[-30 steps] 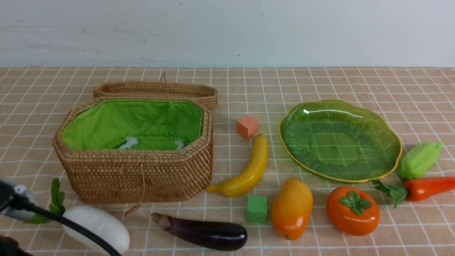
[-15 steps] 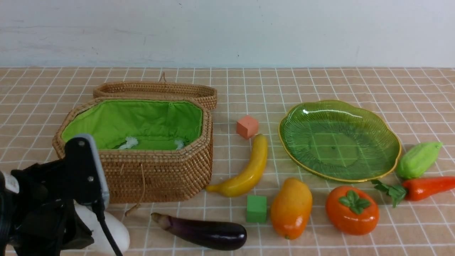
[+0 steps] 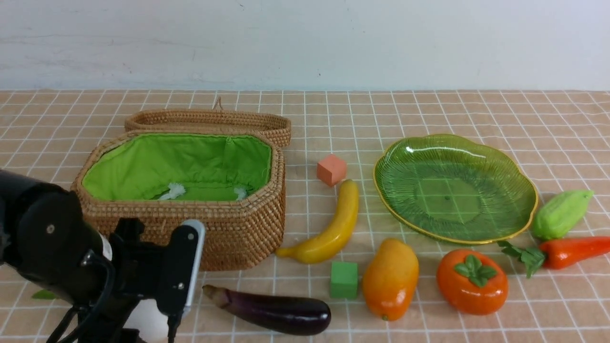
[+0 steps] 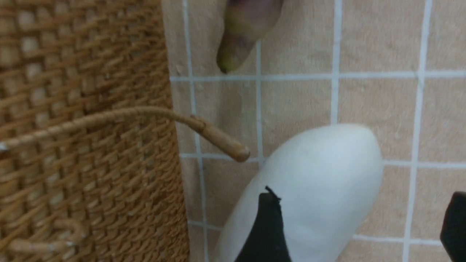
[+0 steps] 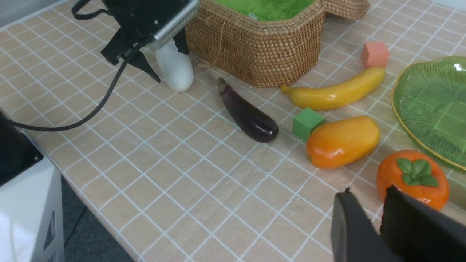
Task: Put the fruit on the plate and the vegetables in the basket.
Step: Take a daikon with your left arm and place it on the basket on the left.
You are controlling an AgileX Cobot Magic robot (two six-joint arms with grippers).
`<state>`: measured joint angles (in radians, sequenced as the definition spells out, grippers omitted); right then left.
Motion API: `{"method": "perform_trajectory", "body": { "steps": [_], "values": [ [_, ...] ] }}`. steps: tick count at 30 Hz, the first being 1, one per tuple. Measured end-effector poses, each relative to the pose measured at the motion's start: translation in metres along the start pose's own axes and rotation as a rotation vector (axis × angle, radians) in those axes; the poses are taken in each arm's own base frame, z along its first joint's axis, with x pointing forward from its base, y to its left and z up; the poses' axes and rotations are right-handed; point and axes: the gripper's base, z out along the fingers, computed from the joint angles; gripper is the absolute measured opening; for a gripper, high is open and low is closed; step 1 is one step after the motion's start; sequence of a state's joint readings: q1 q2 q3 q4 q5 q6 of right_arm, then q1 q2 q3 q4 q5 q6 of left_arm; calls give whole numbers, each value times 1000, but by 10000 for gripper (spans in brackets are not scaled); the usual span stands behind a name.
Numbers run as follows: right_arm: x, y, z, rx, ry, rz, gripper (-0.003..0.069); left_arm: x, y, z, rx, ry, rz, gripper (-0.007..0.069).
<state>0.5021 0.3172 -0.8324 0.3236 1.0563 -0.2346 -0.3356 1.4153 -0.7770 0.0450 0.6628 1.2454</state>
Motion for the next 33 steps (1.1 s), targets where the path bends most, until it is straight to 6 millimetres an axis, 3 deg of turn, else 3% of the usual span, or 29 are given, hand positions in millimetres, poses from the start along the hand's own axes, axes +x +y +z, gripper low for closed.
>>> {"method": "perform_trajectory", "body": {
  "steps": [12,18,26,30,33],
  "values": [
    [-2,1,0,-10,-22,8,150,7,4,43,77,120,141,564],
    [-3,2,0,-27,-28,19,150,8,3,49,99,132,148,540],
    [-8,3,0,-33,-82,32,153,9,1,45,100,157,-90,518],
    [-18,0,-2,-8,-194,38,156,7,8,11,51,141,-330,518],
    [-24,-1,-3,11,-269,40,158,2,21,-37,-73,42,-464,518]
  ]
}}
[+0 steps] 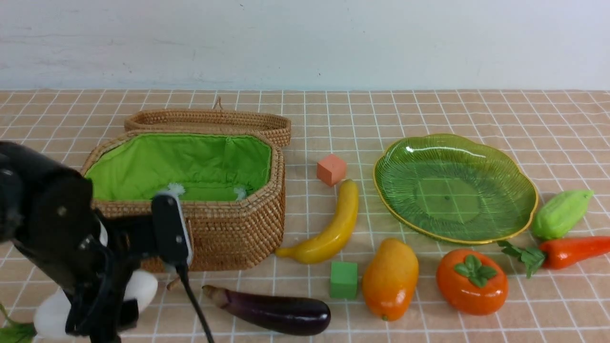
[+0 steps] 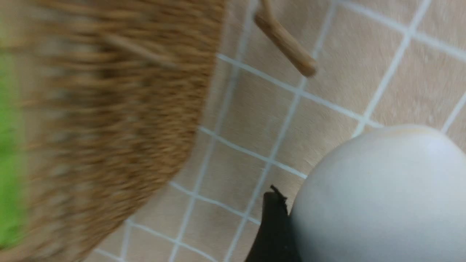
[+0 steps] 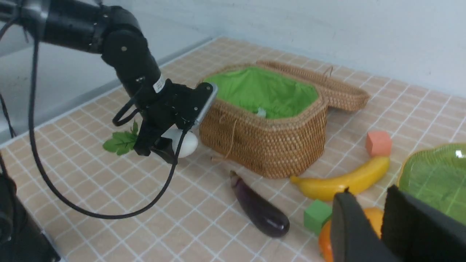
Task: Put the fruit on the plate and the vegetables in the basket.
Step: Take a daikon with your left arm and place it on the basket on the left, then use the left arm to grab an eggplant and put it into the left basket
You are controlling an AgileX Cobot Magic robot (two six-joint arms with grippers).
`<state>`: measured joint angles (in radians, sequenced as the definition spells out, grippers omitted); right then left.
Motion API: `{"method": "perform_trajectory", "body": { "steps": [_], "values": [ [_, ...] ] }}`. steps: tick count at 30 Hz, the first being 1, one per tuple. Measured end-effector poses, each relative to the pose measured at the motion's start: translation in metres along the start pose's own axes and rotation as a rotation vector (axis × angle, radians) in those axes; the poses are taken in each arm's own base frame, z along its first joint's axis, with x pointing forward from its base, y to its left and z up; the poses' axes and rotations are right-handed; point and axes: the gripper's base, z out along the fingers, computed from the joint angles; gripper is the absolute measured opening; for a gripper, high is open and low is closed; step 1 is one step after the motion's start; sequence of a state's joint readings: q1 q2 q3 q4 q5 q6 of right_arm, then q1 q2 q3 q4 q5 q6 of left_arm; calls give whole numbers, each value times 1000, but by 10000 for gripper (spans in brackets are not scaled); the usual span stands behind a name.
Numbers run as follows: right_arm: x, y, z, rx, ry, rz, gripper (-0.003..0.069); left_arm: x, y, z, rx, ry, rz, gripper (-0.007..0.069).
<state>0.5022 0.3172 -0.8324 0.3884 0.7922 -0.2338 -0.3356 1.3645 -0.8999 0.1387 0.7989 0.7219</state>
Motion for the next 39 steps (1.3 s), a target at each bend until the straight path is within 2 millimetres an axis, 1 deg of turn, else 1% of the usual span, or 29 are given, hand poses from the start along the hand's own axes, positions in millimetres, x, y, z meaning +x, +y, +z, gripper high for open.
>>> {"method": "perform_trajectory", "body": {
  "steps": [1,3,4,5,6,7,8,9,10,11,13,14,15,16,18,19,21,22,23,24,26,28,30,31,34,37,39],
  "values": [
    [0,0,0,0,0,0,158,0,0,0,2,-2,-3,518],
    [-9,-2,0,23,-96,4,161,-17,14,-59,-167,-224,-31,518],
    [-9,-2,-1,24,-103,4,161,-18,14,-65,-183,-245,-29,518],
    [-12,-3,-1,31,-133,4,161,-24,20,-80,-249,-314,-17,518],
    [-18,-4,-2,46,-198,5,161,-32,28,-98,-333,-406,-6,518],
    [-20,-5,-2,51,-217,5,161,-39,35,-108,-389,-461,-1,518],
    [-21,-5,-2,54,-229,5,161,-40,36,-110,-396,-468,-2,518],
    [-24,-6,-3,60,-268,12,162,-48,44,-111,-433,-501,3,518],
    [-24,-6,-3,60,-271,12,162,-50,46,-110,-436,-505,4,518],
    [-25,-6,-4,57,-281,30,164,-60,55,-97,-436,-487,21,518],
    [-25,-5,-4,51,-276,60,164,-69,62,-75,-419,-439,51,518],
    [-24,-5,-3,48,-271,72,164,-73,65,-60,-406,-410,71,518],
    [-24,-5,-3,48,-270,75,164,-73,65,-60,-406,-410,71,518],
    [-23,-5,-3,41,-253,97,164,-79,69,-38,-411,-364,127,518],
    [-21,-4,-2,35,-232,106,165,-84,73,-15,-422,-323,192,518],
    [-19,-4,-2,32,-218,112,166,-86,75,-8,-442,-315,227,518],
    [-19,-4,-2,29,-207,116,168,-88,77,-3,-454,-314,241,518],
    [-17,-3,-2,24,-192,126,170,-90,78,1,-470,-325,237,536],
    [-17,-3,-2,22,-189,128,170,-91,79,2,-475,-332,225,561],
    [-17,-3,-2,22,-189,129,170,-91,79,2,-476,-333,222,568],
    [-17,-3,-2,22,-186,133,170,-91,80,0,-476,-348,167,640],
    [-16,-3,-2,21,-184,133,170,-89,79,-2,-452,-337,97,662],
    [-16,-3,-2,17,-169,133,170,-83,74,-8,-404,-301,-19,659],
    [-16,-2,-3,16,-157,129,171,-81,73,-11,-394,-291,-48,654],
    [-17,1,-8,8,-109,113,173,-70,66,-24,-329,-250,-230,610],
    [-22,4,-17,7,-79,85,176,-63,56,-37,-224,-246,-446,531],
    [-25,6,-24,12,-65,66,178,-65,43,-42,-120,-243,-522,463]
  ]
}}
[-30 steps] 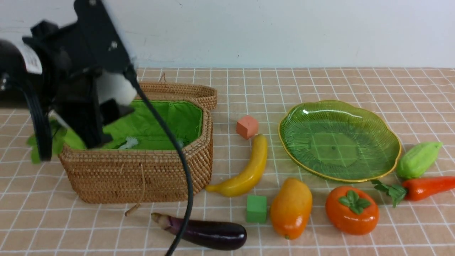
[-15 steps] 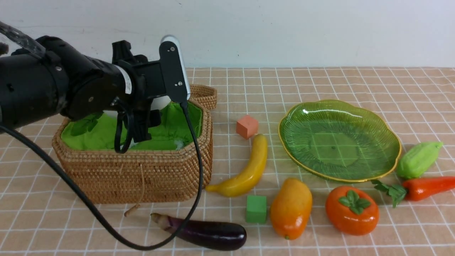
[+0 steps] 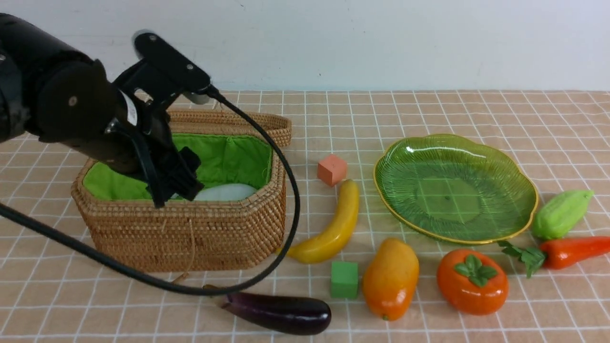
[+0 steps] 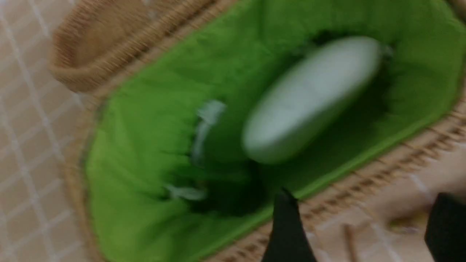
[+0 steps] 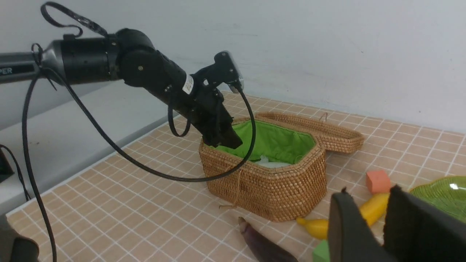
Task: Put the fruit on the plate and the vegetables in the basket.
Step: Use the left arm to grab an eggplant and put it into the left basket
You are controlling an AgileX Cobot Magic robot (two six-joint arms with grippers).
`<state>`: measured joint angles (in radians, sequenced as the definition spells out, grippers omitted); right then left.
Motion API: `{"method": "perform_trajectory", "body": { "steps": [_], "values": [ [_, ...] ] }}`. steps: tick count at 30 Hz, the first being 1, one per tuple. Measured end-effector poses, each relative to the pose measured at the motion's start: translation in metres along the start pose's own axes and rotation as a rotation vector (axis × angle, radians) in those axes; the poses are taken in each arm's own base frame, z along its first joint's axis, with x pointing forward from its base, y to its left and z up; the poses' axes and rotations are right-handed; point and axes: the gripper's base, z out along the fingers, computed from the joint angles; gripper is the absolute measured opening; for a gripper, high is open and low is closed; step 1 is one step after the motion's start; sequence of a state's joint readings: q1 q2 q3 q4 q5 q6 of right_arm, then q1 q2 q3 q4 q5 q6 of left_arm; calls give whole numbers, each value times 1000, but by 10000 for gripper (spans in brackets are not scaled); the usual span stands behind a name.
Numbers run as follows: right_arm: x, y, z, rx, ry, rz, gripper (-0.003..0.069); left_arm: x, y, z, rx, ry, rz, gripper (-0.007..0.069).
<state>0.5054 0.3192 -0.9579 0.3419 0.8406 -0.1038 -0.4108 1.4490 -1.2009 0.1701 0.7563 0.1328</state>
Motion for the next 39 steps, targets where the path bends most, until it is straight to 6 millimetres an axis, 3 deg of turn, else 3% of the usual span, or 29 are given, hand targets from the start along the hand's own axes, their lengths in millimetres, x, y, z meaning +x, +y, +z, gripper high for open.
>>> {"method": "perform_trajectory", "body": {
  "steps": [2,6,9,12,14,18,23,27,30,32,36,39],
  "values": [
    [-2,1,-5,4,20,-16,180,1,-20,-7,98,31,4,375],
    [1,3,-8,-3,80,-22,181,5,-77,-17,308,116,224,158],
    [5,3,-9,-7,123,-21,182,9,-112,-13,399,172,379,90],
    [9,3,-10,-6,166,-6,183,13,-140,12,430,237,510,135],
    [10,4,-10,-5,179,6,185,14,-146,22,424,244,537,174],
    [14,4,-11,-4,225,26,190,12,-159,64,361,215,614,406],
    [15,4,-11,-8,235,30,190,11,-164,94,308,173,686,523],
    [15,5,-11,-15,235,36,190,14,-168,112,282,173,742,531],
    [15,5,-11,-21,235,40,192,21,-169,129,253,211,818,464],
    [15,5,-11,-23,234,41,192,21,-169,130,250,213,823,403],
    [15,6,-11,-23,234,43,192,21,-169,129,253,243,823,404],
    [15,6,-11,-25,234,45,192,18,-170,109,259,305,812,404]
  ]
}}
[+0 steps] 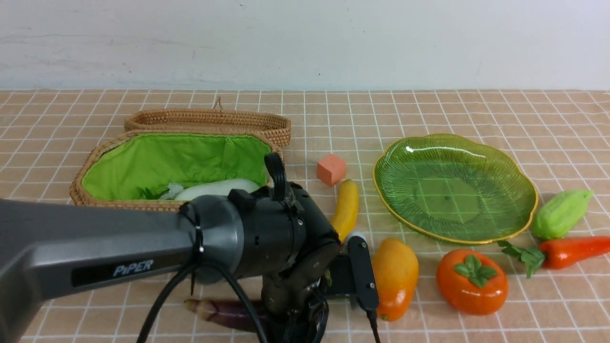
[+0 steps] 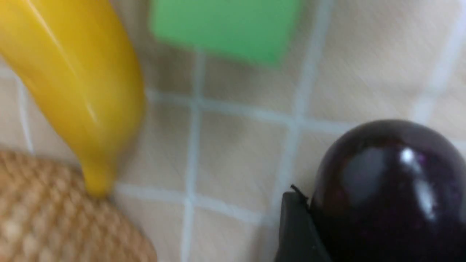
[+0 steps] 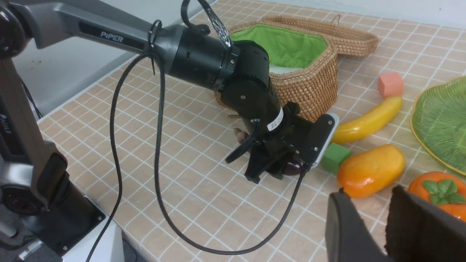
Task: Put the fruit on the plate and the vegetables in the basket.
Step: Use the left arm to grab an eggplant and put it into the left basket
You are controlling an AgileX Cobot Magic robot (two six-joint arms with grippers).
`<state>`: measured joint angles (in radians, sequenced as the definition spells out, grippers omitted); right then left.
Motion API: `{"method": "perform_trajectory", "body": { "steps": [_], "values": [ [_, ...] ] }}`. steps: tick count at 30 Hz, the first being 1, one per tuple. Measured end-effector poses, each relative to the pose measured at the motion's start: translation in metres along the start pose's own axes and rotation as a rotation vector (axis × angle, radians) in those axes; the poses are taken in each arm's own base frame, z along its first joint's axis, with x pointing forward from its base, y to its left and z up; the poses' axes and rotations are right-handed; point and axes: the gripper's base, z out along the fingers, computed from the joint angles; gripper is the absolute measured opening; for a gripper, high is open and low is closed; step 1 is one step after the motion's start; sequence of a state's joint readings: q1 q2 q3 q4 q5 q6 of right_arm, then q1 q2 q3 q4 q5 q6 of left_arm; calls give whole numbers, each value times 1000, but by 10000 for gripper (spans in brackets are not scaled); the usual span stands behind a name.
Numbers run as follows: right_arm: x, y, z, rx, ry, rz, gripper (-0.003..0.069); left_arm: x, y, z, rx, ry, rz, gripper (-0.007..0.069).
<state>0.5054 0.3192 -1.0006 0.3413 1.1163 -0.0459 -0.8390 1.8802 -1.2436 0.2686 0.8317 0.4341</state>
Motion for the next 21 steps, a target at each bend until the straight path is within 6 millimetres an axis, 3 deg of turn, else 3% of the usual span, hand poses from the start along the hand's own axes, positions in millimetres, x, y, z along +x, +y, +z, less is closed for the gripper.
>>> {"method": "perform_trajectory", "body": {
  "steps": [2,3,6,10,12,13,14,16,21],
  "values": [
    [0,0,0,-1,0,1,192,-3,-2,-12,0,4,-4,404],
    [0,0,0,-1,-2,1,192,-8,-4,-46,-30,-32,-18,404],
    [-3,0,0,-2,-31,0,192,-10,-2,-110,-145,-156,-36,404],
    [-5,-1,0,6,-60,-3,192,13,27,-162,-362,-227,-64,404],
    [-6,-1,0,7,-62,-4,192,22,37,-166,-404,-217,-71,404],
    [-6,-1,0,7,-64,-4,192,36,57,-163,-453,-189,-75,404],
    [-6,-1,0,7,-64,-4,192,38,59,-162,-454,-182,-76,404],
    [-4,-2,3,8,-59,-1,192,51,87,-145,-485,-156,-80,404],
    [0,-4,8,8,-36,8,192,68,121,-108,-489,-142,-157,420]
  ]
}}
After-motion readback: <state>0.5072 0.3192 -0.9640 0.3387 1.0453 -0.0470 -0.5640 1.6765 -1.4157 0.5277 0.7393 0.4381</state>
